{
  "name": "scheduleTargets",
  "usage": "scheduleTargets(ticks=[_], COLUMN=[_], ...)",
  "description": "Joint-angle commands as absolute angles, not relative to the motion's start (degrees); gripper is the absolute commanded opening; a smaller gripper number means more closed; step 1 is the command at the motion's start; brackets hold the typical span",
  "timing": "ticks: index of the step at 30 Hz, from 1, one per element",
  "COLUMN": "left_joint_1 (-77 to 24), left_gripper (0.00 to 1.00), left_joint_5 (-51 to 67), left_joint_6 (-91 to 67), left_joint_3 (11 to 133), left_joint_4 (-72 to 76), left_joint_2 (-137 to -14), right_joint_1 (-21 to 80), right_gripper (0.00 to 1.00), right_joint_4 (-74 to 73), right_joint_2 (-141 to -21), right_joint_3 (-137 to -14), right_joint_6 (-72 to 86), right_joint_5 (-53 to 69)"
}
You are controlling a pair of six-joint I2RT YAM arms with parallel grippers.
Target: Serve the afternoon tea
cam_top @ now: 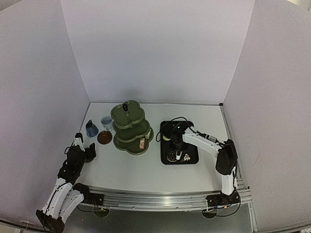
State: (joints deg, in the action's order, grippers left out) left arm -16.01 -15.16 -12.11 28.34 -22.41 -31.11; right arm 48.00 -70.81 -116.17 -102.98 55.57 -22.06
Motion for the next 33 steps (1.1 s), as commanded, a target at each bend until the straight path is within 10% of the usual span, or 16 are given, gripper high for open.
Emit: scheduleTargets(ticks=[1, 11, 23, 33], left_joint_1=[-15.66, -15.66, -15.65, -15.61], left_gripper=[0.82, 0.82, 0.82, 0.82], left_joint_5=[-14.94, -14.94, -15.03, -14.34], left_joint_6=[-11.87, -11.87, -11.87, -11.6], left_joint_3=[27.96, 27.95, 28.04, 28.16], left_joint_4=[-20.19, -20.1, -20.08, -19.66], left_joint_2=[-30.1, -30.07, -30.49, -31.19], right_joint_1=[46.77, 45.88, 45.5, 49.46], right_gripper=[0.41, 0.35, 0.01, 0.0], right_joint_4=[-70.4, -68.89, -67.61, -68.92], right_joint_2=[-117.68, -117.35, -111.3, -104.02], right_joint_3=[-103.78, -100.96, -94.82, -99.07], right_joint_6=[55.55, 55.46, 53.41, 40.2], right_joint_5=[-21.89, -22.22, -21.28, -19.42])
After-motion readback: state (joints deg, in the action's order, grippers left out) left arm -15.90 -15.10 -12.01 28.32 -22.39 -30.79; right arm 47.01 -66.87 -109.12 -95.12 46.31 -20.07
